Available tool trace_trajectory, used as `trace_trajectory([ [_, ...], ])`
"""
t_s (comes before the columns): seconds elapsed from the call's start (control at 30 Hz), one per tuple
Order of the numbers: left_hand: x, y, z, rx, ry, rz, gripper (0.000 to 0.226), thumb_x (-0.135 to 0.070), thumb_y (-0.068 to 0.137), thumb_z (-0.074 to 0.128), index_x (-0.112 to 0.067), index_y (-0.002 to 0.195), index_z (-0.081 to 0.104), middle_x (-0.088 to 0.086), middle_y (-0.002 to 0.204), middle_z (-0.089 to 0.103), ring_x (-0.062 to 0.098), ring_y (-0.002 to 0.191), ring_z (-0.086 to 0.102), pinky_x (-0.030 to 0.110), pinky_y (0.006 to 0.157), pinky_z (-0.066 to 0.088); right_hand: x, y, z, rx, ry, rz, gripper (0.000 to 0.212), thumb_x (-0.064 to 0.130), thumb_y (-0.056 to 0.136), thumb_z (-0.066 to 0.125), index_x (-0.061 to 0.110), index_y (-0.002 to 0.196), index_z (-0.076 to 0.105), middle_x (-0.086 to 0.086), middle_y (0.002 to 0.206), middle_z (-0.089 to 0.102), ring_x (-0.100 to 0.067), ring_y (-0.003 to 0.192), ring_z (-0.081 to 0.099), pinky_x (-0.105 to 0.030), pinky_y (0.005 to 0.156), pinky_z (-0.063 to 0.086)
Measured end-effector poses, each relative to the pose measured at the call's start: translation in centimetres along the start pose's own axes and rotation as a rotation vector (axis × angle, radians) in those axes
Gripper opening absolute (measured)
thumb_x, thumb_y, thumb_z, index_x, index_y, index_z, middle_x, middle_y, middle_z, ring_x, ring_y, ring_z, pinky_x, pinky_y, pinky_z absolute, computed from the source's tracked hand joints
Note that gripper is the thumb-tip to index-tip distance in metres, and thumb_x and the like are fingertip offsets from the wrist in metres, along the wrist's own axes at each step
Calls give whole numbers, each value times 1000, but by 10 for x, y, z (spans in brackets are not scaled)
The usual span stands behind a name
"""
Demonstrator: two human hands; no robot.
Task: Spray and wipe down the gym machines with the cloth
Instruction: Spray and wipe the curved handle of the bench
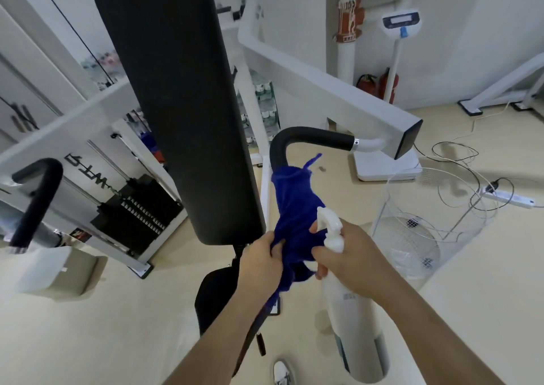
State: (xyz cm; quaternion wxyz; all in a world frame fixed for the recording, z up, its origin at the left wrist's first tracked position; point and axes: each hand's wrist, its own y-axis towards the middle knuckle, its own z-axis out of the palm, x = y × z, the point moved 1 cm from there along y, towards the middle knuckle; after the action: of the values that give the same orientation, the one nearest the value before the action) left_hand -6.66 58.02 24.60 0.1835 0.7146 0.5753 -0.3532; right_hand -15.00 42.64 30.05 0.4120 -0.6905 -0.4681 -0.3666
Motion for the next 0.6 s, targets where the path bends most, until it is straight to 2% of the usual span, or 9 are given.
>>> trace_trajectory([
  [0.03,11,-2,-7,8,10,-57,17,-20,100,48,-21,87,59,-8,75,63,3,68,59,13,56,42,2,1,-1,-3,2,-11,21,14,82,60,32,93,56,-3,66,72,-17,67,68,-35,72,56],
  [0.1,18,-1,-32,-53,-120,-193,12,-18,95,56,-24,91,65,-6,82,68,13,79,64,19,61,45,6,1,-1,-12,3,-22,21,16,85,60,35,93,55,1,65,72,-13,63,66,-29,67,55],
  [0.2,4,9,-69,-107,-320,-304,15,-15,88,65,-29,90,64,-2,91,67,19,87,63,28,64,48,12,6,0,-31,-13,-11,18,22,88,61,37,97,54,5,65,72,-18,69,69,-24,64,53],
  [0.3,-19,21,-80,-72,-494,-308,22,-11,84,70,-27,98,66,-3,100,63,23,95,59,41,81,53,18,11,5,-52,-10,13,20,21,86,60,36,98,54,4,66,72,-20,71,69,-30,69,55],
  [0.33,-27,25,-80,-51,-626,-305,26,-8,82,71,-26,100,67,-1,104,65,25,97,60,44,86,53,18,13,9,-65,-9,25,20,22,86,60,36,98,54,3,66,73,-18,69,69,-30,69,55],
  [0.4,-42,34,-74,31,-940,-251,33,0,81,68,-21,107,68,3,109,69,26,99,65,43,87,55,19,15,19,-97,4,52,17,23,86,61,34,96,55,1,66,72,-11,65,68,-28,66,53],
  [0.43,-48,39,-69,86,-1023,-192,39,5,82,66,-19,112,67,2,110,71,23,101,67,41,87,55,19,16,24,-116,17,64,13,20,86,60,30,93,57,0,66,72,-9,62,68,-28,65,53],
  [0.47,-53,43,-64,122,-1006,-103,45,8,82,64,-20,116,66,-1,113,71,20,105,66,40,88,55,19,15,29,-129,32,75,9,17,85,59,25,89,57,-2,65,71,-10,61,68,-29,64,53],
  [0.6,-52,64,-40,25,-453,266,50,-4,86,68,-34,125,62,-19,119,63,5,117,55,35,99,50,18,12,44,-174,64,114,3,9,82,56,11,81,57,-4,64,71,-22,65,69,-31,61,51],
])
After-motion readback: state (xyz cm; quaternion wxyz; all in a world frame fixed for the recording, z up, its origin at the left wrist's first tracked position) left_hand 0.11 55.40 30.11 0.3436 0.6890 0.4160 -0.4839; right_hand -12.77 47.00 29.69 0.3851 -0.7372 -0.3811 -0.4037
